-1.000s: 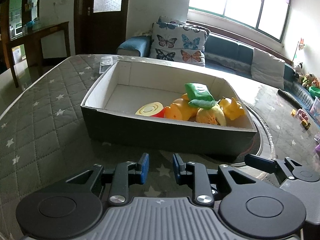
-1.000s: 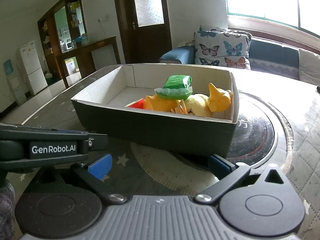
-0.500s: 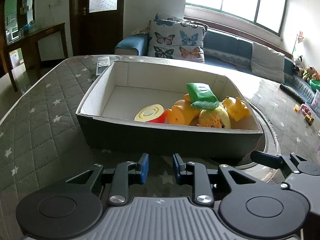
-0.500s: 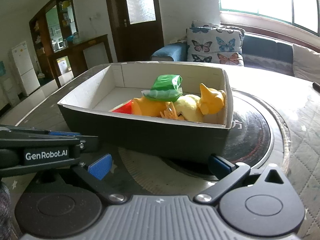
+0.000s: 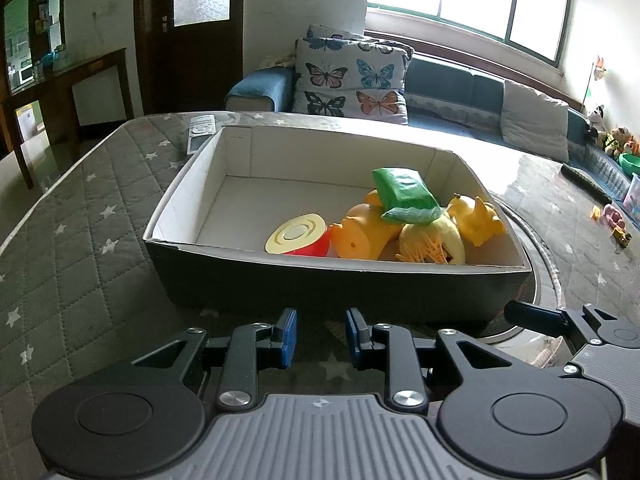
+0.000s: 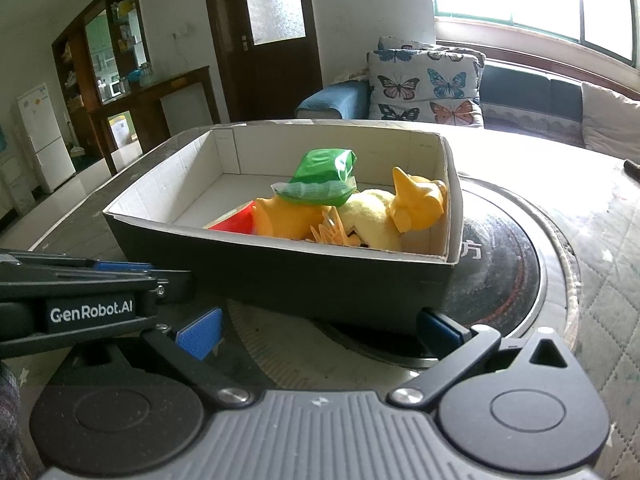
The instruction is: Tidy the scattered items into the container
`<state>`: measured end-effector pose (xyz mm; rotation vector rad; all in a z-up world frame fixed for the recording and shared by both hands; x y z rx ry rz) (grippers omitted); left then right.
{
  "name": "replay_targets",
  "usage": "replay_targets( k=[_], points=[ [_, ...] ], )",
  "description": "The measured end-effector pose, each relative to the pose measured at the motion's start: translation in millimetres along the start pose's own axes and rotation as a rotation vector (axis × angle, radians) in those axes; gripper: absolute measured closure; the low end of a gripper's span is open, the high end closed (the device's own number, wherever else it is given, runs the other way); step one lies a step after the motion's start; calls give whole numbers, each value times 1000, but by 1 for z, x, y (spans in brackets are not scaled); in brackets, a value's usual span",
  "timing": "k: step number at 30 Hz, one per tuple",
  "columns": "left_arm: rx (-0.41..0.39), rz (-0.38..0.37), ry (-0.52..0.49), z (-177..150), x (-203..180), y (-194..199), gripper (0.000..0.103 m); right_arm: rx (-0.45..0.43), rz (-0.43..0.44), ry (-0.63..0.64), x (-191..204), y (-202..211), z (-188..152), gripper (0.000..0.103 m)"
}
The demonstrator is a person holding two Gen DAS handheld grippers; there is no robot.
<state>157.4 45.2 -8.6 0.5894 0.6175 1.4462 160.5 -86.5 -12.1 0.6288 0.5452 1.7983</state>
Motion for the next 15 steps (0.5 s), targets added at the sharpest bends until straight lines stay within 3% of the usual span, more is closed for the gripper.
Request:
replay_targets(
  k=[15],
  points=[
    [5, 7, -11, 3, -1, -6, 75, 8, -3, -10, -2, -5, 1, 0]
  ],
)
Point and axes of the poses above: each gripper's, at about its wrist camera, not at the fingertips, and y roughly against the way its jaws point, x to its left, z to its top, the point moved 5 cm from there along -y, roughly the way its jaws point, and after that the axes turned 3 degrees about z, right-handed, at the moved point
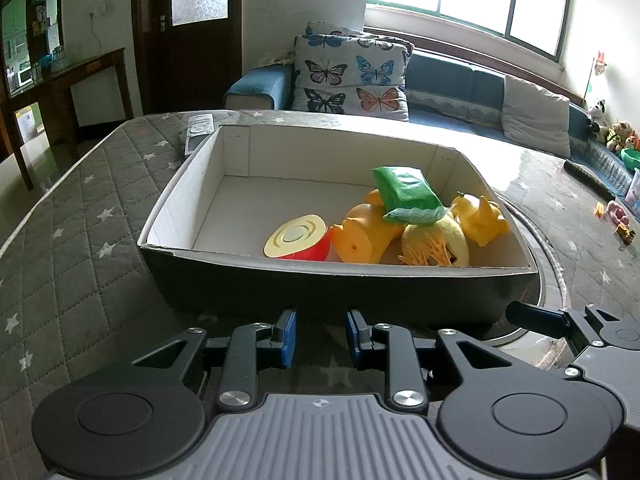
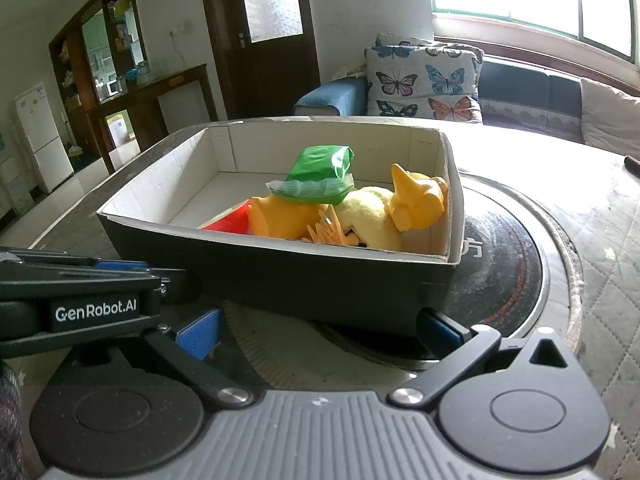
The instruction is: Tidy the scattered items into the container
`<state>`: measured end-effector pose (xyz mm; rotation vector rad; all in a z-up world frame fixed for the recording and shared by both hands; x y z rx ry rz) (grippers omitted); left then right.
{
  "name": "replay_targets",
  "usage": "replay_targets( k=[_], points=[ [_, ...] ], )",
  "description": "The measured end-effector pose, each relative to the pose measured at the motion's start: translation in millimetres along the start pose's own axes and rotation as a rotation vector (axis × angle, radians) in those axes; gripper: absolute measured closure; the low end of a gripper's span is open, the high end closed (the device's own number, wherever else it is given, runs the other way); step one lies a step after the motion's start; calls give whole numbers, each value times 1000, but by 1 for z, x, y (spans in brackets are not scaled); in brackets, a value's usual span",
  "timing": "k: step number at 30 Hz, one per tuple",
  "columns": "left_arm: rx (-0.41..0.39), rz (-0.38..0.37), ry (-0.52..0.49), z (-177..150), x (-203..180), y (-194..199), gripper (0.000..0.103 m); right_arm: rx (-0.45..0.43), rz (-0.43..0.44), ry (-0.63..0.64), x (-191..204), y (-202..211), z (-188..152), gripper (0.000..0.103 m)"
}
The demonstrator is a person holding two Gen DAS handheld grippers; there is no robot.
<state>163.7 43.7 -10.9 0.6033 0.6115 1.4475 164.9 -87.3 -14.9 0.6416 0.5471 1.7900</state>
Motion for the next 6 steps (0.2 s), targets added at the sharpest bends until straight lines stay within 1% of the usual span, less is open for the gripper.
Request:
replay_targets(
  k=[6],
  points=[
    [-6, -3, -11, 3, -3, -1, 75, -3, 0, -4, -2, -1, 1, 0]
  ],
)
Point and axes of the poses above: each gripper's, at about its wrist camera, not at the fingertips, and y roughly against the way its jaws point, x to its left, z to its top, the point moved 5 cm from there along -y, roughly the way its jaws point, and after that the axes turned 3 degrees about z, right-handed, at the moved point
